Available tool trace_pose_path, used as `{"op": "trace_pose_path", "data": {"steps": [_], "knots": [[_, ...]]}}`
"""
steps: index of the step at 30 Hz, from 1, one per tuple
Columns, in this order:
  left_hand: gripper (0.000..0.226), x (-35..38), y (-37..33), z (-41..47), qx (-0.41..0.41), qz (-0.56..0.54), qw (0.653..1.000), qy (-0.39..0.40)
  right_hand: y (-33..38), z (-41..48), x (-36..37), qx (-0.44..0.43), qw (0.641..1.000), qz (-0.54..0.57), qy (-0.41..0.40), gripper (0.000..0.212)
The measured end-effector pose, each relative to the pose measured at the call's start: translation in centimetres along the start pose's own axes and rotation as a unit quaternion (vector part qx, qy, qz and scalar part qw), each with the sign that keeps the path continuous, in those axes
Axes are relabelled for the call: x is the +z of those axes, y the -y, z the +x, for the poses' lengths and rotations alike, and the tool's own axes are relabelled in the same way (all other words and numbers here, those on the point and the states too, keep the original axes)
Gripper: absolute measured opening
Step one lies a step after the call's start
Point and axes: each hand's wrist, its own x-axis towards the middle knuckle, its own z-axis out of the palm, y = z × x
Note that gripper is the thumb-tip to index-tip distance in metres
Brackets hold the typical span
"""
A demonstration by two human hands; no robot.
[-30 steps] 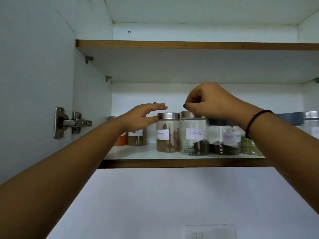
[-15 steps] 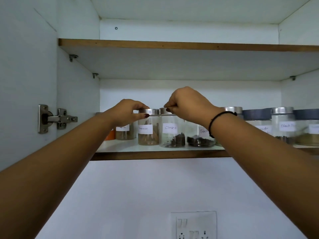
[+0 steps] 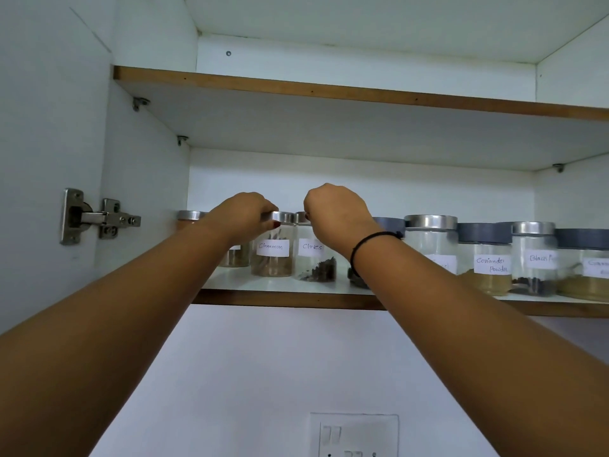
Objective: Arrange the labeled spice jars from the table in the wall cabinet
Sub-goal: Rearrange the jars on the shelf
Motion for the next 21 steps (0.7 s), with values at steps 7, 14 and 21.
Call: {"op": "trace_pose_path", "data": {"steps": [7, 14, 21], "knots": [[0.037, 0.7, 1.0, 0.8, 0.001, 0.02, 1.0, -0.011, 0.2, 0.8, 1.2, -0.011, 1.0, -0.01, 0.017, 0.039], [0.033, 1.7, 2.1, 2.2, -0.012, 0.035, 0.999, -0.007, 0.1, 2.4, 2.8, -0.042, 0.999, -0.018, 0.021, 0.039], [0.031, 2.5, 3.5, 3.8, -0.018, 0.037, 0.999, 0.014, -0.2, 4.1, 4.3, -0.05, 0.998, -0.002, 0.038, 0.036]]}}
